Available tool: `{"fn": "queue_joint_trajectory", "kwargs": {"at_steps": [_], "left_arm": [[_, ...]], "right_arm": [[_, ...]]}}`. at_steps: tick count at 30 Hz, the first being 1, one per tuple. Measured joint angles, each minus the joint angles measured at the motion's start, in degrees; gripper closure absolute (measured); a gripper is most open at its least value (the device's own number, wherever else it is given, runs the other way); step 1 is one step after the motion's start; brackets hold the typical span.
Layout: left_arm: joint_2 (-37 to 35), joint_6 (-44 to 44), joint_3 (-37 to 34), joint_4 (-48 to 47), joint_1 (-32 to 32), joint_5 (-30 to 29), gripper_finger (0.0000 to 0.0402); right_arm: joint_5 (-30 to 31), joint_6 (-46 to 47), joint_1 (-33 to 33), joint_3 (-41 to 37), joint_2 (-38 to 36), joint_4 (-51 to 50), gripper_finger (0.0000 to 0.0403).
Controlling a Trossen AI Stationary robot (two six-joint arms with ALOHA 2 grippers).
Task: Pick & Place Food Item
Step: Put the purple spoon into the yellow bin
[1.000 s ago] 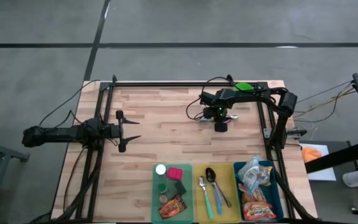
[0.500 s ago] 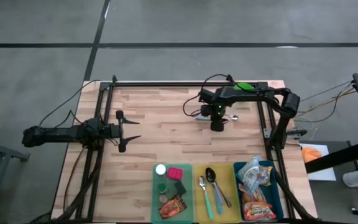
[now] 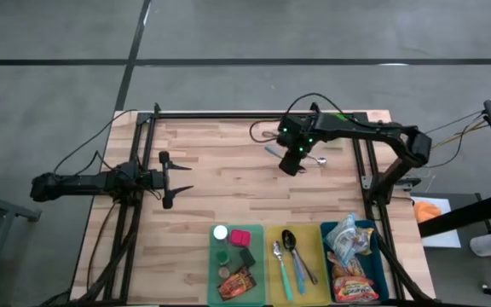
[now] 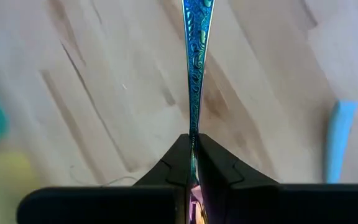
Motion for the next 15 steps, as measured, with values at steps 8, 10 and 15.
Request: {"fn": "queue_joint_trajectory", "kwargs": {"at_steps": [8,10,15], "left_arm": [[0.0,0.0,0.0,0.0,0.0,0.0,0.0126],[0.0,0.0,0.0,0.0,0.0,0.0,0.0126],[0.0,0.0,0.0,0.0,0.0,0.0,0.0126]], "right_arm": [[-0.1,19.3,5.4,-0.1,-6.5,1.3,0.0388],[0.1,23.8,7.3,0.0,-7.8,1.8,0.0388],[5.1,34.7,12.9,0.0,-10.8,1.8,0.0388]]}}
